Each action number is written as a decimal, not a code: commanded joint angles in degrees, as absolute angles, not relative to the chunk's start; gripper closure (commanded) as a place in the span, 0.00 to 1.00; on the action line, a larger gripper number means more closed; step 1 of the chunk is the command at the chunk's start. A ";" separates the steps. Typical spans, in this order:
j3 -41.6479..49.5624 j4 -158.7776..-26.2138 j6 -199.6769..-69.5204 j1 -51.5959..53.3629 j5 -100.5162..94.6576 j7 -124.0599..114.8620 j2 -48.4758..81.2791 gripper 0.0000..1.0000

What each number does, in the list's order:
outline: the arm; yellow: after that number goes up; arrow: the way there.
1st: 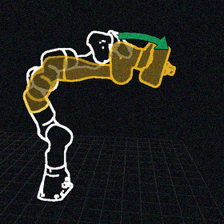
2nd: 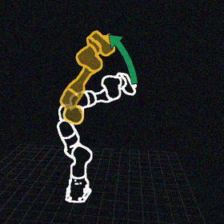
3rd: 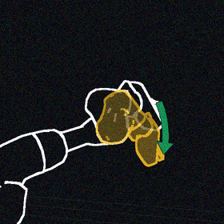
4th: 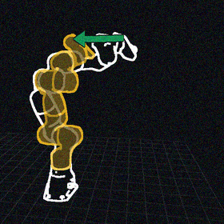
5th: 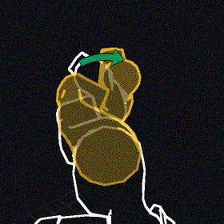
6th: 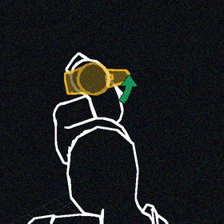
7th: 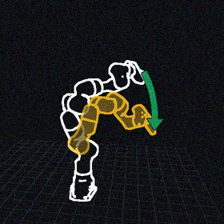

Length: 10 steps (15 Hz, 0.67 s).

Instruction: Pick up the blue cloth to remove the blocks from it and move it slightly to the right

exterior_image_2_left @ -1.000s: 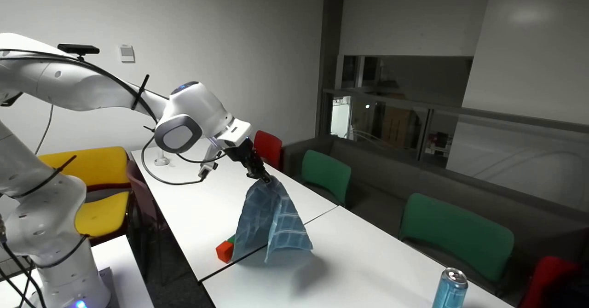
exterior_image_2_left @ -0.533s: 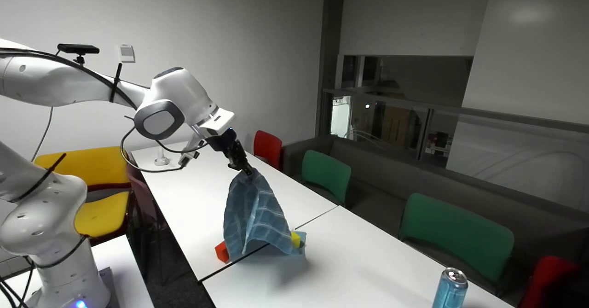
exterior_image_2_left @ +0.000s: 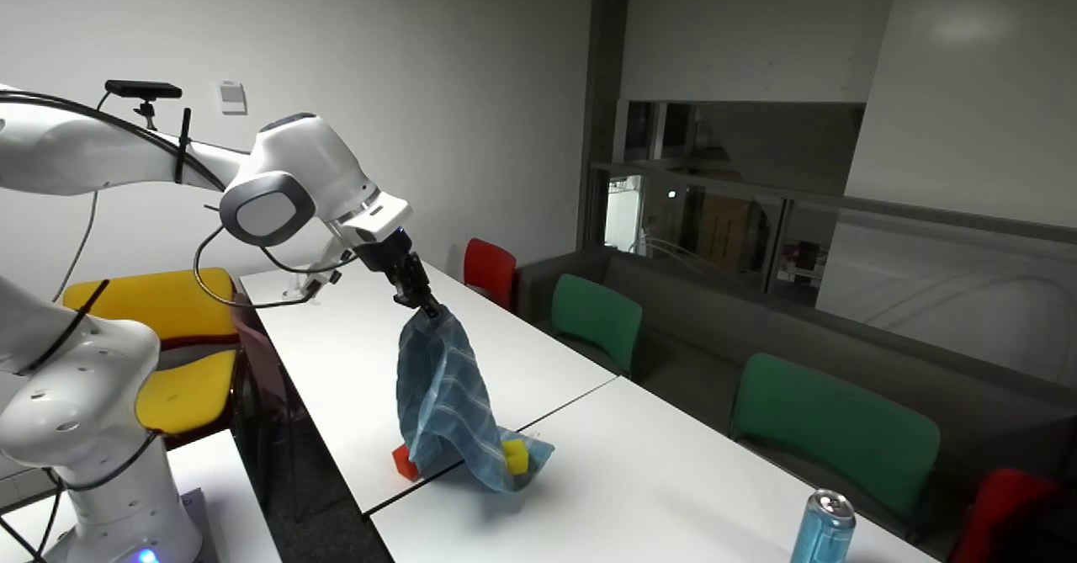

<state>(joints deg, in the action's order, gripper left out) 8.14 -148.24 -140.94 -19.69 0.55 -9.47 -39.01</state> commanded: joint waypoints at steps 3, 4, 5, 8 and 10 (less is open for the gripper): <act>8.41 -148.12 -140.73 -19.39 0.24 -9.69 -39.02 0.94; 8.41 -148.13 -140.73 -19.39 0.24 -9.69 -39.02 0.94; 8.41 -148.13 -140.73 -19.39 0.24 -9.69 -39.02 0.94; 8.16 -148.08 -140.93 -19.41 0.35 -10.25 -38.66 0.98; 7.79 -147.71 -141.10 -19.39 0.56 -11.00 -38.38 0.98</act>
